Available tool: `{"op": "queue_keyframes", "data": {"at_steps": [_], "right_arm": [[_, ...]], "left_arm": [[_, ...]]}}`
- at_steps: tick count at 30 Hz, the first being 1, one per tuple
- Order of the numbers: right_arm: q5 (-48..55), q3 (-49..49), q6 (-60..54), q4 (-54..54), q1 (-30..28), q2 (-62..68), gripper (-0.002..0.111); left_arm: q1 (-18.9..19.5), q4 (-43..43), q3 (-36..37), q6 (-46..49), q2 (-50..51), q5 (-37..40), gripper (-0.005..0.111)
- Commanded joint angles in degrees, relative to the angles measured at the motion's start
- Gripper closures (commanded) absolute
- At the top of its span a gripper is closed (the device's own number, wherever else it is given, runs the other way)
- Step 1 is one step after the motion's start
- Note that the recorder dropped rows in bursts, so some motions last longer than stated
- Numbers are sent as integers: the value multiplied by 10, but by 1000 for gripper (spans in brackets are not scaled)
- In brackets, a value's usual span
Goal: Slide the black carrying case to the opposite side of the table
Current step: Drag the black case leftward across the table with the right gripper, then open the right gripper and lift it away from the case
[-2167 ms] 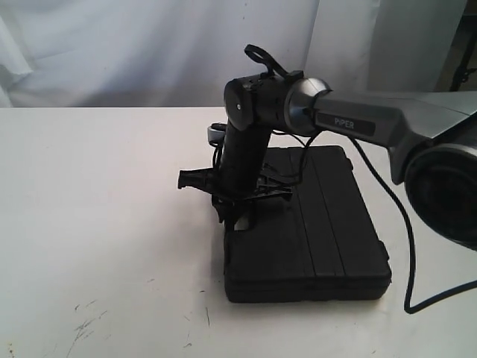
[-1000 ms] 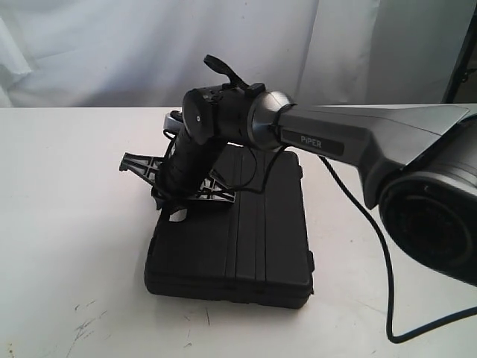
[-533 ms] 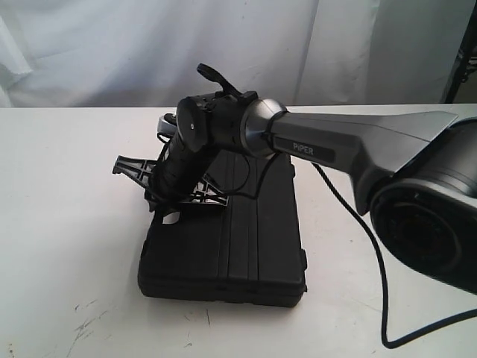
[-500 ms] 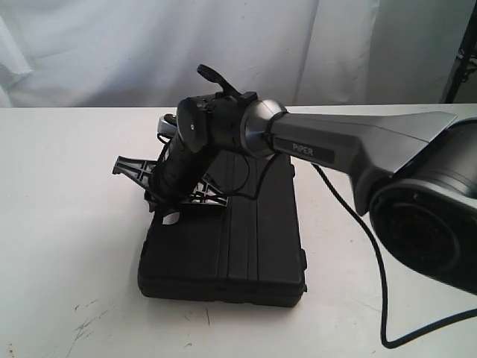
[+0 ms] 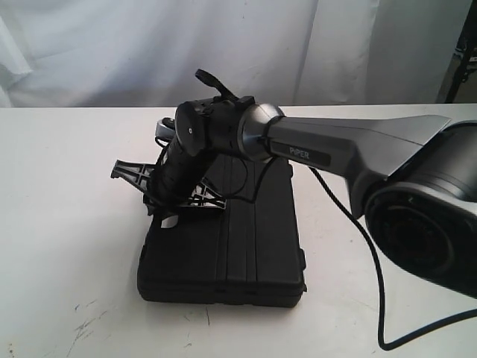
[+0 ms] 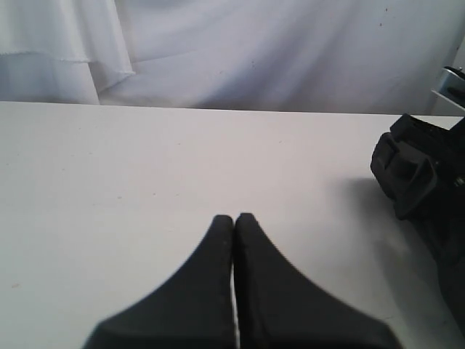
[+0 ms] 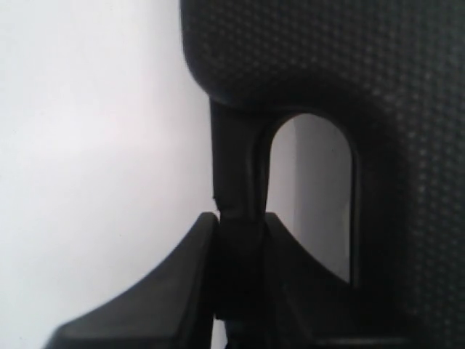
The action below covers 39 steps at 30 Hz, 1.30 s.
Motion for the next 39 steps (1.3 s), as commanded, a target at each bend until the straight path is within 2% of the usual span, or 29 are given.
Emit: {"op": "queue_keyframes", "data": {"at_steps": [1, 11, 15, 20, 26, 30, 36, 39], "right_arm": [[-48, -6, -11, 26, 4, 4, 108], [-36, -16, -13, 17, 2, 3, 75], [-13, -43, -13, -12, 2, 3, 74], [65, -91, -4, -62, -9, 3, 74], [142, -130, -16, -64, -20, 3, 74], [194, -158, -57, -70, -24, 3, 78], [266, -197, -124, -63, -40, 2, 108], [270, -200, -205, -63, -49, -5, 108]], "left_arm": [[0, -3, 3, -1, -3, -5, 107], [0, -3, 3, 1, -3, -5, 107], [0, -3, 3, 1, -3, -5, 107], [0, -3, 3, -1, -3, -5, 107], [0, -3, 3, -1, -3, -5, 107], [0, -3, 3, -1, -3, -5, 107], [0, -3, 3, 1, -3, -5, 107], [0, -3, 3, 1, -3, -5, 107]]}}
